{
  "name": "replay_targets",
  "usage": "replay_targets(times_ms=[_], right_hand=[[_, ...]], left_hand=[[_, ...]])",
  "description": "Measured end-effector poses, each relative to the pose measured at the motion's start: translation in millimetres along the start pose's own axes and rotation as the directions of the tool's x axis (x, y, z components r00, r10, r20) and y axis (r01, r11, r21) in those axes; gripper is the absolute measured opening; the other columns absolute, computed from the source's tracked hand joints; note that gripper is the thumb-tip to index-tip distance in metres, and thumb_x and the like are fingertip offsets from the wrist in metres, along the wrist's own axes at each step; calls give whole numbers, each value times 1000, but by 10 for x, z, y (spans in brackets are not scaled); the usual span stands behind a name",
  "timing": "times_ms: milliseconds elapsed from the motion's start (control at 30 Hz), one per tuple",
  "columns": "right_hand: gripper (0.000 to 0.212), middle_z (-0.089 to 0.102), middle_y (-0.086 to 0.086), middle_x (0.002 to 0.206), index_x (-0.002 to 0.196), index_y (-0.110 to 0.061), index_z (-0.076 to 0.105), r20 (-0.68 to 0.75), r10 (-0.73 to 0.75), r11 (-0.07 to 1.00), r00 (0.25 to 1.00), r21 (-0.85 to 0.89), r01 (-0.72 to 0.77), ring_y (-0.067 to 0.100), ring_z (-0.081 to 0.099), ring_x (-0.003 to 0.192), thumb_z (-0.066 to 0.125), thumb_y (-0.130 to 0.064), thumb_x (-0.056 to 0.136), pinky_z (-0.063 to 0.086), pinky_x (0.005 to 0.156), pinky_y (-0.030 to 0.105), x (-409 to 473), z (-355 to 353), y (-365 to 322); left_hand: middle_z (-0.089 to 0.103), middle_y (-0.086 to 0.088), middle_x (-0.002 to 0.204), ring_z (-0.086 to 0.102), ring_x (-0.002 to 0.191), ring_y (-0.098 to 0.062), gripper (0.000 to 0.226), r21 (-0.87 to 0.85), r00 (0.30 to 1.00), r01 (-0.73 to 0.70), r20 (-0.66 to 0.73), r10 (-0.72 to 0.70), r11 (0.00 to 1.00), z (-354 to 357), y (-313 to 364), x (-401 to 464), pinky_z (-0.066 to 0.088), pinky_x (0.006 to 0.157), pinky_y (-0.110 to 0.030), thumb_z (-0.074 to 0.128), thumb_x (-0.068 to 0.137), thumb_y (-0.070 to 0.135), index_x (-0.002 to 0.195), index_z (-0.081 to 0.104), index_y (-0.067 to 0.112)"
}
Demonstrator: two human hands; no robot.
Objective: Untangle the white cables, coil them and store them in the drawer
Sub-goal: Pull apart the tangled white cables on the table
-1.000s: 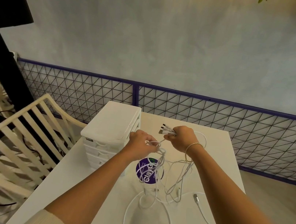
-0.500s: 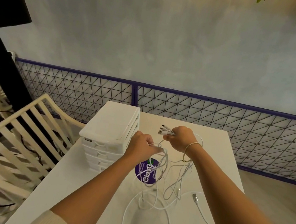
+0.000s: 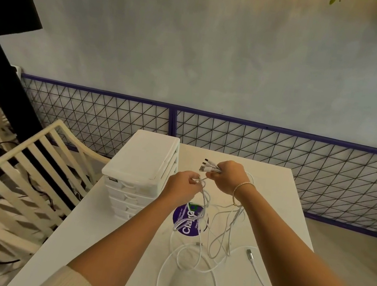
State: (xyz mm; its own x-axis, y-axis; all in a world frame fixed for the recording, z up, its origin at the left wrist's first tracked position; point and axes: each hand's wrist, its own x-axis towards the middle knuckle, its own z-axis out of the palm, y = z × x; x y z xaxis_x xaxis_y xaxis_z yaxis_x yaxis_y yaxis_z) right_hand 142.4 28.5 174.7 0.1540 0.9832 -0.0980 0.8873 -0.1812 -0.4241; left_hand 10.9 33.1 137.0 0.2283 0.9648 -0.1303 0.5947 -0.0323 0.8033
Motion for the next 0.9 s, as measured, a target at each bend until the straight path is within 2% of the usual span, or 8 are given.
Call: replay_targets(times_ms=[133,233,333,467,600,700,833,900], right_hand=[[34,55,8,82,97,-3,65,-22,10,1000,1000,1,-10,20,50,77,51,-34,93,38,62,28,9,-10,18],[34,55,8,82,98,-3,65,-26,12,1000,1000,5,-12,19,50,76,51,-34,93,38,60,26,7,-11,26],[33,55,7,82,98,-4,65,-31,17,1000,999,24,-16,19,50,75,52,-34,93,33,52,21,8,0,26],[33,55,7,82,99,-4,65,-18,20,999,1000,28,-19,18,50,75,52,-34,93,33,52,20,14,3,18],[34,55,6,82,100,-4,65,-33,50,998,998,50,-49,19,51,77,54,-36,92,39,59,25,10,-26,56],[34,56,7,83,101,-3,66,-43,61,995,997,77,-58,19,51,78,56,-34,91,39,63,27,-7,-41,78],[33,64,13,93,103,-4,65,-53,57,990,997,130,-50,19,51,80,59,-33,89,39,69,28,-41,-42,60],[34,66,13,99,102,-5,64,-65,42,990,997,135,-32,19,50,81,62,-35,86,37,69,28,-64,-62,45]], left_hand=[[66,2,99,56,98,-19,12,-43,993,11,115,-6,999,-39,-11,34,44,83,-31,58,89,25,96,67,24],[67,-1,101,57,102,-21,9,-75,982,34,188,-19,997,-63,-7,50,44,89,-34,59,88,23,88,68,23],[68,-4,98,56,92,-21,9,-103,972,58,231,-33,993,-76,-9,71,45,87,-38,62,85,21,91,68,18],[61,0,82,54,74,-13,17,-224,970,78,242,-22,971,-80,-18,93,46,74,-26,65,82,5,93,59,16],[64,-4,90,63,87,-21,35,-385,960,109,280,3,917,-110,-40,62,52,80,-28,67,82,0,109,48,13],[66,-7,93,63,91,-23,40,-371,949,107,316,16,922,-150,-71,51,53,80,-28,63,83,-4,115,46,13],[64,-5,89,62,81,-17,40,-411,960,104,279,16,906,-152,-54,40,54,74,-27,62,84,-5,117,45,12],[61,-5,88,59,79,-16,37,-464,971,113,240,2,879,-145,-40,50,54,76,-32,60,86,-5,117,46,10]])
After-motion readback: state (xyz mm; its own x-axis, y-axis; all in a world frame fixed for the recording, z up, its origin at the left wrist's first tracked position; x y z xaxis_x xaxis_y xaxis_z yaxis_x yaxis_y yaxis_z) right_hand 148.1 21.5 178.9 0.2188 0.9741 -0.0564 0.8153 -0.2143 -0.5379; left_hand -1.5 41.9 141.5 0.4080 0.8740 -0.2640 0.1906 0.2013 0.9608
